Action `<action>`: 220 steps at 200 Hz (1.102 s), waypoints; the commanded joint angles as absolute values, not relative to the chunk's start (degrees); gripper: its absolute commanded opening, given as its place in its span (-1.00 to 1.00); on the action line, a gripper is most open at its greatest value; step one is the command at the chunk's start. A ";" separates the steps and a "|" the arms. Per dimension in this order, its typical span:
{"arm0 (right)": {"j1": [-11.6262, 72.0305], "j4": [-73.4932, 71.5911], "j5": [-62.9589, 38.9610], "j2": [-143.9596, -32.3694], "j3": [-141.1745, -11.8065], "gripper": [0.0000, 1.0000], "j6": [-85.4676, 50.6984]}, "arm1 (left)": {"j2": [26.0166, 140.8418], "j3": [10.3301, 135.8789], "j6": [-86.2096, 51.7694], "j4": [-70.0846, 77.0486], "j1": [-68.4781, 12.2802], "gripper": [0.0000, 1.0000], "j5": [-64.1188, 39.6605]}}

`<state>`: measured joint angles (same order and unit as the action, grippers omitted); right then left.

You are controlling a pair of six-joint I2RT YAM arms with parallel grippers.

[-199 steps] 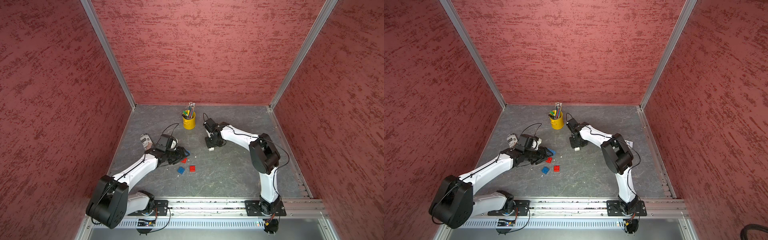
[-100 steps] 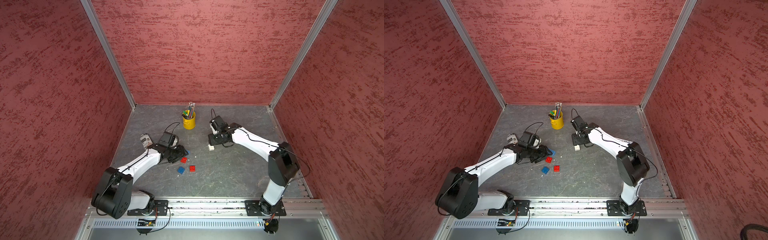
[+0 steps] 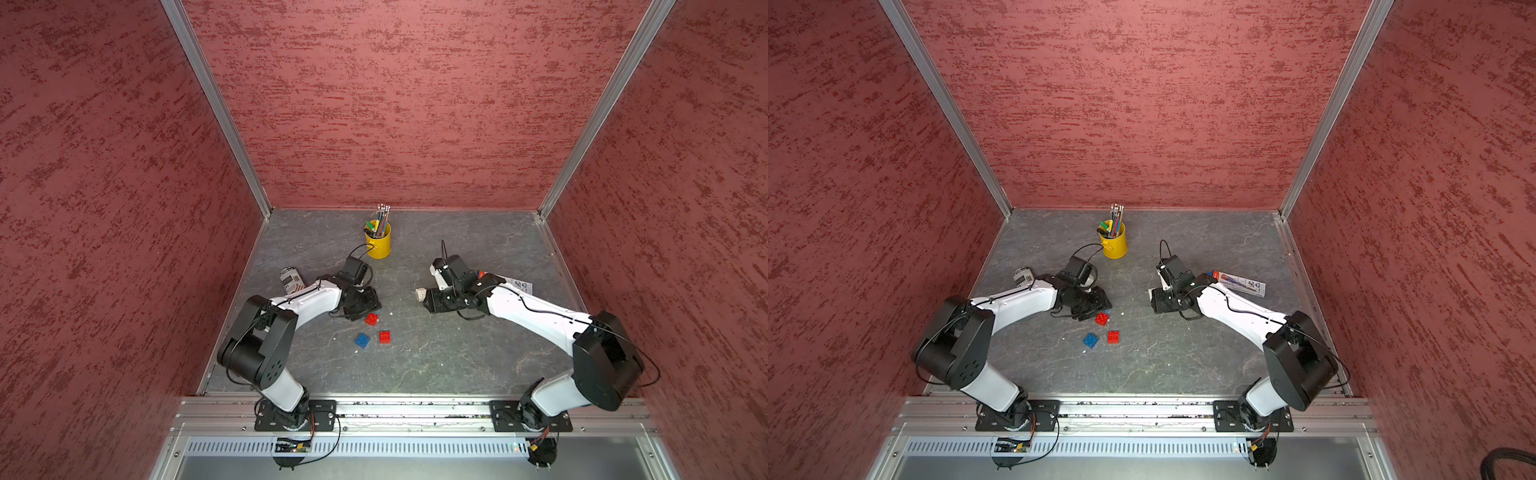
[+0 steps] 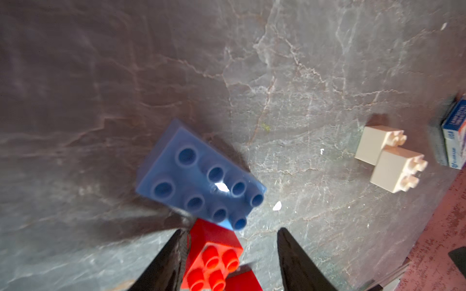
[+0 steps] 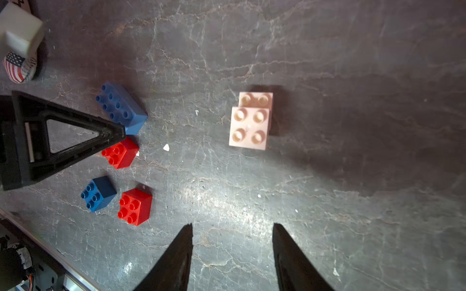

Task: Assemble the letter y with lego
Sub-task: Move the lego brick at the center of the board, then adjust the lego brick at the center of the board.

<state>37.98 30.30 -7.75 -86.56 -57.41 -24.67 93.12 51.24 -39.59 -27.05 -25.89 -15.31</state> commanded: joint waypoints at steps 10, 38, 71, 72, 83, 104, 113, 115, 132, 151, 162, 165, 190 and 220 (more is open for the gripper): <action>39.09 26.02 -9.44 -84.37 -55.37 0.06 -26.41 | 95.73 54.05 -38.63 -26.98 -29.27 0.12 -14.59; 39.45 25.64 -9.95 -84.01 -54.24 0.05 -26.35 | 97.03 55.37 -39.53 -25.94 -31.78 0.09 -15.29; 40.05 24.68 -11.12 -84.24 -53.44 0.05 -26.10 | 95.73 55.66 -39.65 -26.97 -32.48 0.11 -14.74; 40.11 24.64 -11.14 -84.26 -53.44 0.05 -26.10 | 95.64 55.60 -39.69 -26.93 -32.50 0.11 -14.75; 40.66 24.13 -11.34 -84.55 -53.50 0.05 -25.95 | 94.43 55.00 -39.81 -27.14 -32.32 0.14 -14.34; 41.63 23.19 -11.68 -85.66 -54.60 0.05 -25.64 | 91.21 53.27 -40.21 -28.10 -31.46 0.16 -13.13; 42.00 23.00 -12.10 -86.37 -55.23 0.05 -25.58 | 89.54 52.32 -40.39 -28.49 -30.69 0.18 -12.69; 42.01 22.95 -12.19 -86.59 -55.38 0.05 -25.50 | 89.14 52.12 -40.40 -28.57 -30.48 0.18 -12.49; 42.99 22.99 -12.65 -88.15 -56.56 0.05 -24.90 | 86.08 50.54 -39.88 -29.17 -28.05 0.22 -11.62; 44.01 22.94 -12.99 -89.83 -57.38 0.05 -24.69 | 84.54 49.90 -38.23 -29.53 -24.32 0.27 -11.58; 44.75 22.52 -13.23 -90.64 -57.73 0.06 -24.70 | 84.78 50.08 -36.97 -28.97 -22.12 0.27 -11.80; 44.94 22.43 -13.27 -90.88 -57.84 0.06 -24.70 | 84.96 50.16 -36.62 -28.65 -21.56 0.27 -11.89; 46.09 21.41 -13.19 -92.47 -58.40 0.06 -25.54 | 88.76 52.63 -34.10 -26.36 -17.81 0.28 -13.40; 47.10 20.12 -13.18 -93.27 -58.10 0.05 -27.01 | 95.14 57.53 -31.25 -24.88 -15.84 0.28 -13.80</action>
<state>46.28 22.85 -12.73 -92.84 -56.51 -25.80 91.26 53.69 -35.22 -27.68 -16.88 -13.21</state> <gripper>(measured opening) 0.528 0.637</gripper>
